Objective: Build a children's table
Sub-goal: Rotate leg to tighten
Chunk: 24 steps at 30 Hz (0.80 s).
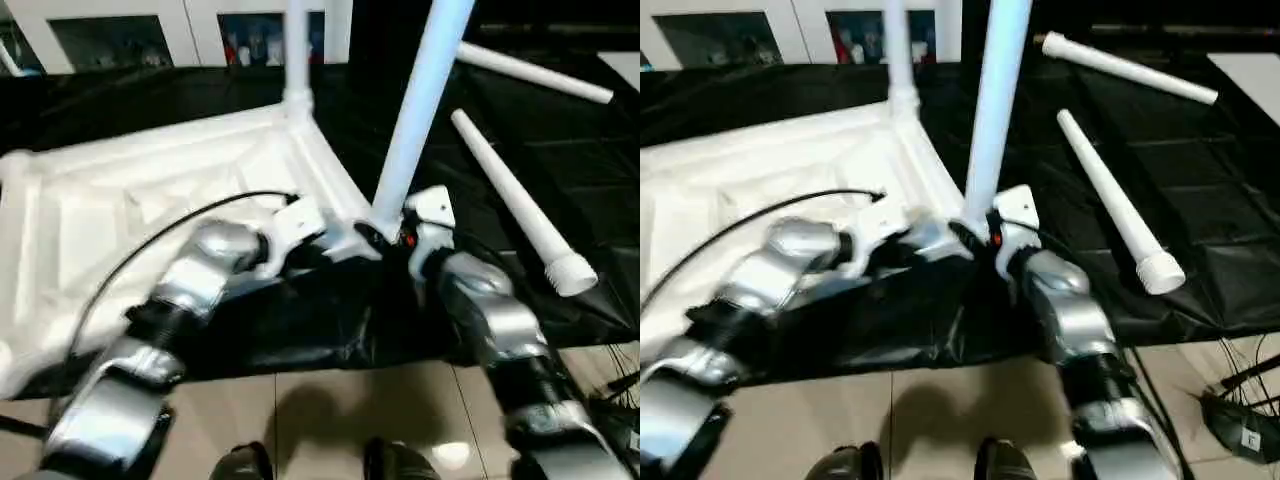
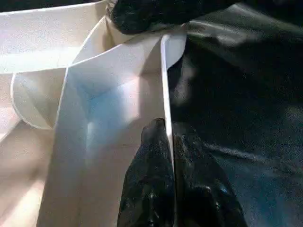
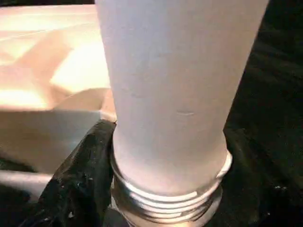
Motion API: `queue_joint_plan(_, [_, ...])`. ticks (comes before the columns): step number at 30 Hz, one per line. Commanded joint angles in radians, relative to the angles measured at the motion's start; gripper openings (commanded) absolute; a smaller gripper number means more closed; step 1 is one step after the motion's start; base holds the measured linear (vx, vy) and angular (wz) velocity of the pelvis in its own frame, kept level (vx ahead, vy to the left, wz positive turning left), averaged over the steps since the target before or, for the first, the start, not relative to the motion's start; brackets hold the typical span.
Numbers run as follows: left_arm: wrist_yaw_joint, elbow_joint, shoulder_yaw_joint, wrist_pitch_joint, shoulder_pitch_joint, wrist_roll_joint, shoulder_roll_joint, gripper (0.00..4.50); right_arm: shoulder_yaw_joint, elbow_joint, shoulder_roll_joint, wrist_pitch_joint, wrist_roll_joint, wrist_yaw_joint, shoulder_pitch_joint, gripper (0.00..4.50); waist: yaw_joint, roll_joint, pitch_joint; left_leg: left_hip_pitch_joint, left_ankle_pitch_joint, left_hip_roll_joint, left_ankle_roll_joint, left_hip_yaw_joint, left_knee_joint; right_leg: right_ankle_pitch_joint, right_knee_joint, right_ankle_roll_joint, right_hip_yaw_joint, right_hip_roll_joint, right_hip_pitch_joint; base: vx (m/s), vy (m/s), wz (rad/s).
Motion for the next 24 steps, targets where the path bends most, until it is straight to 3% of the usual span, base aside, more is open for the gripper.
queue_joint_plan(1, [0.138, 0.096, 0.012, -0.006, -0.032, 0.001, -0.075, 0.0, -0.023, 0.153, 0.068, 0.036, 0.001, -0.144, -0.004, 2.74, -0.001, -0.009, -0.069, 0.029, -0.337, 0.015, 0.018, -0.018, -0.069, -0.478, -0.102, -0.138, 0.027, -0.038, 0.036, 0.0, 0.0, 0.0])
queue_joint_plan(4, [0.174, 0.146, 0.005, -0.026, -0.062, 0.022, -0.107, 0.0, -0.018, 0.206, 0.094, 0.013, -0.033, -0.212, -0.033, 2.74, -0.002, -0.005, -0.068, 0.03, -0.375, 0.017, 0.007, -0.024, -0.077, -0.498, -0.111, -0.119, 0.017, -0.039, 0.04, -0.017, 0.009, -0.02])
queue_joint_plan(5, [0.174, 0.152, 0.005, -0.027, -0.067, 0.024, -0.112, 0.0, -0.02, 0.214, 0.099, 0.008, -0.03, -0.21, -0.037, 2.74, -0.002, -0.001, -0.064, 0.042, -0.431, 0.018, 0.009, -0.024, -0.081, -0.502, -0.121, -0.114, 0.013, -0.037, 0.033, 0.0, 0.0, 0.0])
queue_joint_plan(7, [0.166, 0.152, 0.003, -0.033, -0.07, 0.028, -0.113, 0.0, -0.024, 0.216, 0.1, 0.002, -0.021, -0.193, -0.039, 2.74, -0.003, -0.002, -0.064, 0.037, -0.45, 0.017, 0.012, -0.03, -0.086, -0.508, -0.122, -0.107, 0.011, -0.039, 0.041, 0.0, 0.0, 0.0])
queue_joint_plan(9, [0.15, 0.154, -0.004, -0.044, -0.072, 0.033, -0.106, 0.0, -0.031, 0.207, 0.099, -0.009, -0.02, -0.177, -0.039, 2.74, -0.002, 0.002, -0.067, 0.033, -0.438, 0.019, 0.016, -0.031, -0.09, -0.483, -0.119, -0.109, 0.013, -0.042, 0.045, 0.0, 0.0, 0.0])
queue_joint_plan(10, [0.147, 0.155, -0.005, -0.046, -0.073, 0.034, -0.105, 0.0, -0.034, 0.206, 0.1, -0.012, -0.02, -0.174, -0.039, 2.74, -0.002, -0.001, -0.07, 0.031, -0.424, 0.019, 0.021, -0.029, -0.09, -0.454, -0.118, -0.116, 0.014, -0.042, 0.047, 0.0, 0.0, 0.0])
queue_joint_plan(11, [0.143, 0.161, -0.006, -0.051, -0.075, 0.035, -0.104, 0.0, -0.038, 0.207, 0.102, -0.02, -0.018, -0.169, -0.042, 3.3, 0.001, 0.002, -0.07, 0.03, -0.406, 0.02, 0.027, -0.028, -0.091, -0.42, -0.116, -0.129, 0.017, -0.043, 0.047, 0.0, 0.0, 0.0])
queue_joint_plan(17, [0.109, 0.188, -0.015, -0.099, -0.075, 0.045, -0.077, 0.0, -0.032, 0.13, 0.051, -0.067, -0.025, -0.106, -0.036, 3.72, 0.004, -0.003, -0.067, 0.032, -0.393, 0.019, 0.042, -0.021, -0.09, -0.418, -0.12, -0.147, 0.02, -0.044, 0.045, 0.0, 0.0, 0.0])
queue_joint_plan(19, [0.088, 0.174, -0.017, -0.111, -0.066, 0.046, -0.06, 0.0, -0.017, 0.049, 0.001, -0.048, -0.02, -0.05, -0.011, 3.93, 0.008, -0.009, -0.065, 0.027, -0.352, 0.019, 0.057, -0.02, -0.091, -0.428, -0.122, -0.137, 0.022, -0.046, 0.049, 0.0, 0.0, 0.0])
queue_joint_plan(21, [0.079, 0.166, -0.018, -0.116, -0.062, 0.044, -0.052, 0.0, -0.013, 0.017, -0.017, -0.029, -0.015, -0.026, -0.001, 4.16, 0.01, -0.008, -0.066, 0.028, -0.342, 0.02, 0.062, -0.019, -0.091, -0.426, -0.122, -0.137, 0.023, -0.046, 0.047, 0.0, 0.0, 0.0])
queue_joint_plan(24, [0.04, 0.126, -0.021, -0.124, -0.042, 0.036, -0.027, 0.0, 0.006, -0.083, -0.087, 0.013, -0.006, 0.067, 0.039, 4.37, 0.012, -0.012, -0.065, 0.019, -0.305, 0.024, 0.073, -0.021, -0.094, -0.389, -0.116, -0.14, 0.023, -0.045, 0.054, 0.0, 0.0, 0.0])
